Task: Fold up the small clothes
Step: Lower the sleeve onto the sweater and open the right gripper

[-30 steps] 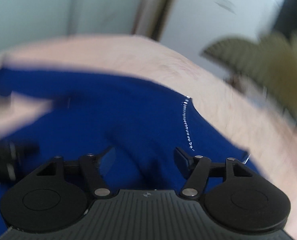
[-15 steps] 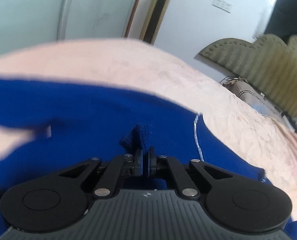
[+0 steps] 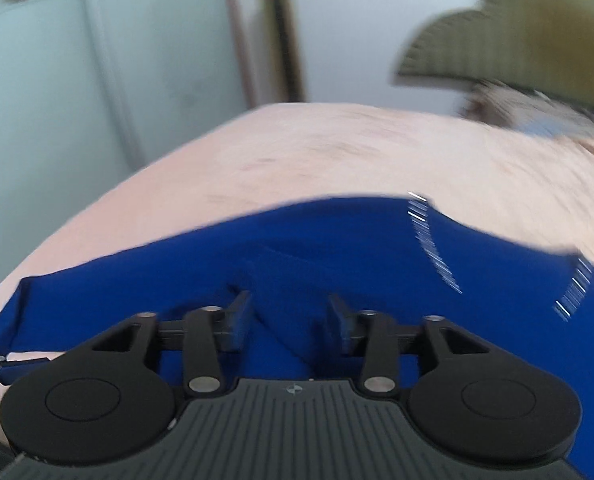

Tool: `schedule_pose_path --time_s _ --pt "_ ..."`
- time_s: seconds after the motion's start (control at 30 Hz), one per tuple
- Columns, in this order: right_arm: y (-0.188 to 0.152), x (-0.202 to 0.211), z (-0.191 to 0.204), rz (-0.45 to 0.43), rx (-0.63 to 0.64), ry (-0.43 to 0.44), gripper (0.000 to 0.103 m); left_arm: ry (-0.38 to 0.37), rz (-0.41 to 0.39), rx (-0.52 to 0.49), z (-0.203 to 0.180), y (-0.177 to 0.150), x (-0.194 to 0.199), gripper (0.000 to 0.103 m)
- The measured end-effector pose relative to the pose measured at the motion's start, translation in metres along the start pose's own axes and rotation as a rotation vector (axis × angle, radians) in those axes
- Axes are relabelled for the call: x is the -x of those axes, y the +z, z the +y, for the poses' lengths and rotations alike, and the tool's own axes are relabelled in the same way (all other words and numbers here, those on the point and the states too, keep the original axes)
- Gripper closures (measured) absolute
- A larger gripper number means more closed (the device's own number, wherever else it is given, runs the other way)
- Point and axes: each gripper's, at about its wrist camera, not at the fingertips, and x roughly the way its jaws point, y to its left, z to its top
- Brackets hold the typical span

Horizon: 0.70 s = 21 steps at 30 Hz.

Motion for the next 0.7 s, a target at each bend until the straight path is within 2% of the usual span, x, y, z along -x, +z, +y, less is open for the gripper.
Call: schedule_pose_path --time_s 0.03,0.1,0.13,0.23,0.3,0.33,0.37,0.53,0.7 --pt "-0.006 0.002 -0.007 0.027 -0.013 -0.029 0.037 -0.002 0.001 -0.001 -0.002 0.001 0.000 0.000" --pt "-0.021 -0.006 -0.012 0.121 0.014 -0.061 0.038 -0.001 0.000 -0.002 -0.006 0.002 0.002 0.000" --pt "-0.028 -0.008 -0.011 0.140 0.027 -0.079 0.038 -0.001 -0.003 -0.004 -0.005 0.001 0.002 0.000" --pt "-0.035 0.013 -0.006 0.084 0.023 -0.088 0.036 0.012 -0.003 -0.016 -0.008 0.001 0.002 0.000" --pt "-0.039 0.027 -0.004 0.039 -0.002 -0.092 0.020 0.022 0.001 -0.018 -0.008 0.000 0.000 0.000" --pt "-0.042 0.034 -0.004 0.028 -0.009 -0.106 0.008 0.024 0.002 -0.016 -0.007 0.001 0.000 0.000" --pt "-0.046 0.037 -0.006 0.025 -0.006 -0.125 0.005 0.024 0.005 -0.012 -0.007 0.001 0.000 0.000" --pt "-0.072 0.056 -0.014 0.054 -0.021 -0.219 0.005 0.013 0.018 0.007 -0.010 0.003 -0.001 0.000" --pt "-0.087 0.067 -0.027 0.054 -0.084 -0.234 0.003 0.033 0.024 0.003 -0.014 0.001 0.001 0.000"
